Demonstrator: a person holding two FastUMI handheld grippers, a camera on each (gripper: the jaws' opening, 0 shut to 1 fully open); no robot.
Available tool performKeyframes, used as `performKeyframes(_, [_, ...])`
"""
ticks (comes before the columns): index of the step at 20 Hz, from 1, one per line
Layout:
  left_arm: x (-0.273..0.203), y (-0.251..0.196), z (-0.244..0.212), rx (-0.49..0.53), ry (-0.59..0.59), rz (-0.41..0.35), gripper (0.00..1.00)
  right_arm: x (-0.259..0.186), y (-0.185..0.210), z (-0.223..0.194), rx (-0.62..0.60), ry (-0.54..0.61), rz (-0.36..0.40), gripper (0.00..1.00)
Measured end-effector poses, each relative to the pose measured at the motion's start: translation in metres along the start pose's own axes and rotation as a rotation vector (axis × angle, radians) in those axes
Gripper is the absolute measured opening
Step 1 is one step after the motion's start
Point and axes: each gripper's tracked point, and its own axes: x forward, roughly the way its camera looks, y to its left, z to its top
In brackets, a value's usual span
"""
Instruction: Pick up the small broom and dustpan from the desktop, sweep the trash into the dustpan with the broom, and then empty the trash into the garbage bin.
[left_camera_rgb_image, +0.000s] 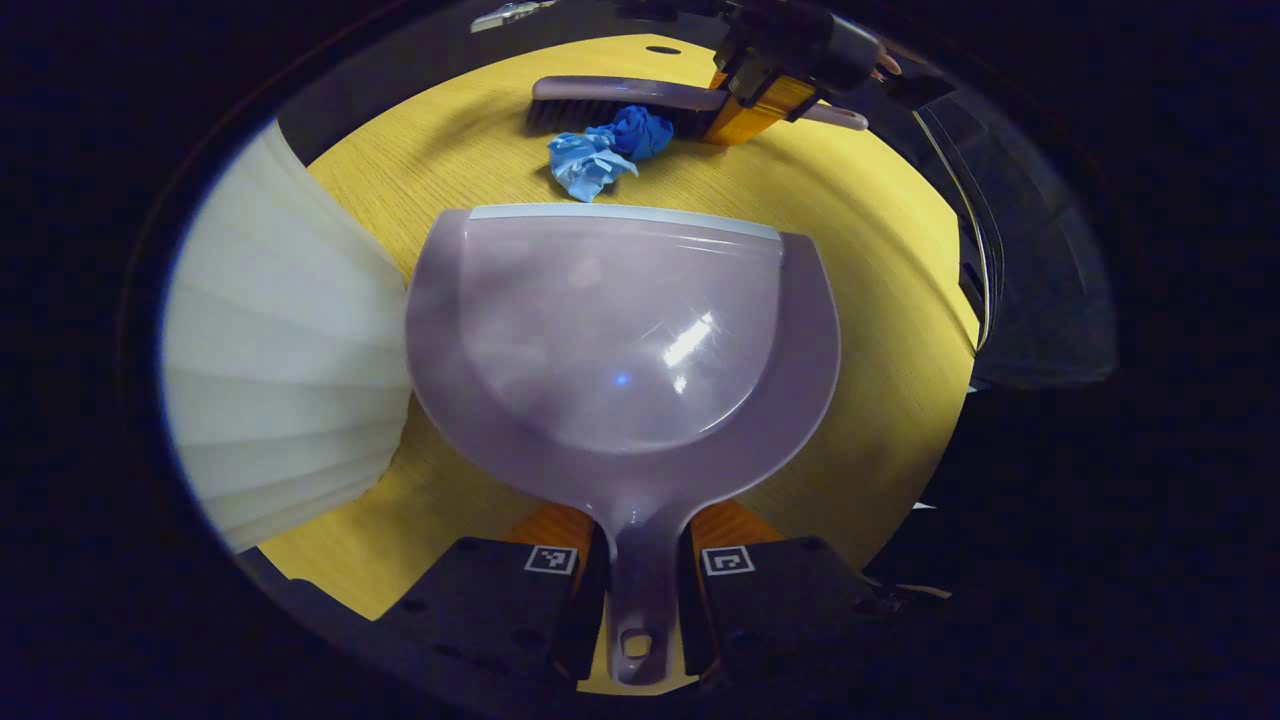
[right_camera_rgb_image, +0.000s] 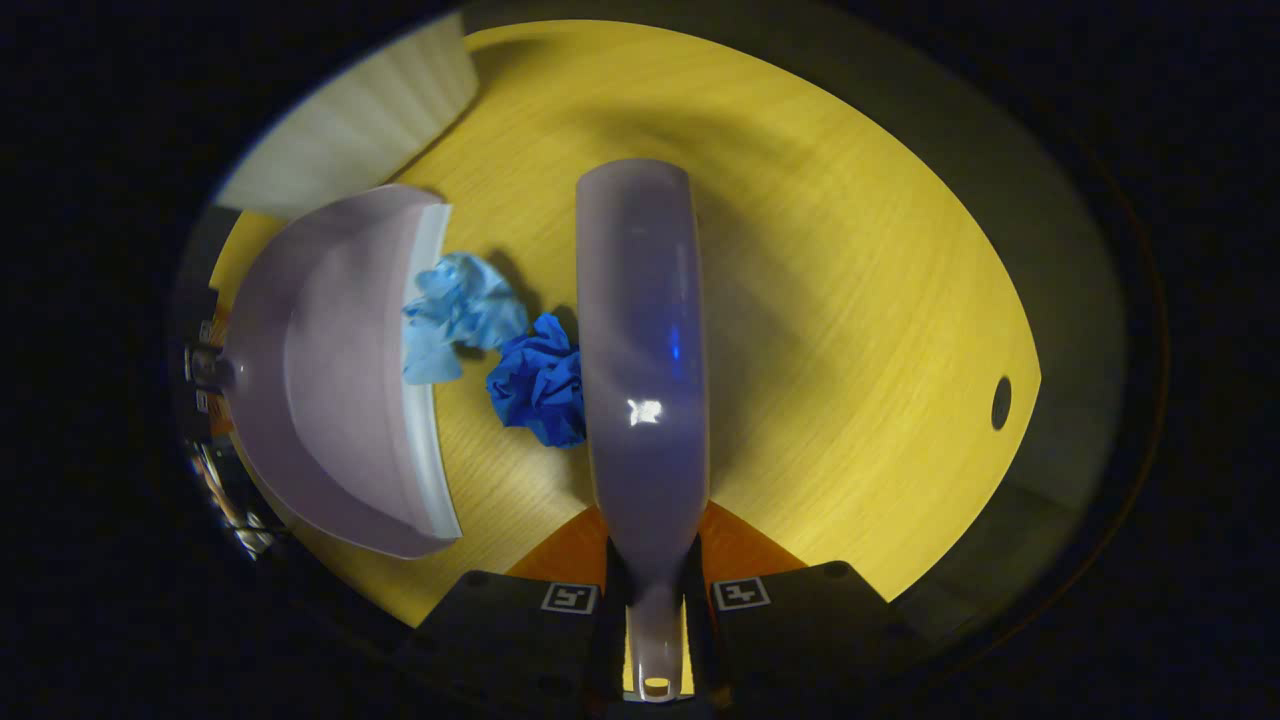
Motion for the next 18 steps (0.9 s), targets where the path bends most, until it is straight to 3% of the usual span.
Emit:
performKeyframes(3, [0.001,0.007,0.001,0.018,-0.028,0.021,0.29,-0.007,0.027,-0.008,-0.135,0.026,0.060,0.28])
performKeyframes(7, [0.004,0.002,0.005,0.002,-0.078,0.015,0.29,-0.006,0.058,-0.026,-0.098,0.008,0.216,0.28])
performKeyframes(10, [0.004,0.002,0.006,0.015,-0.100,0.016,0.29,-0.010,0.039,-0.032,-0.053,0.001,0.169,0.29])
performKeyframes(18, [-0.010,-0.002,0.012,-0.050,-0.210,-0.014,0.29,-0.004,-0.010,-0.055,0.195,-0.072,0.139,0.28])
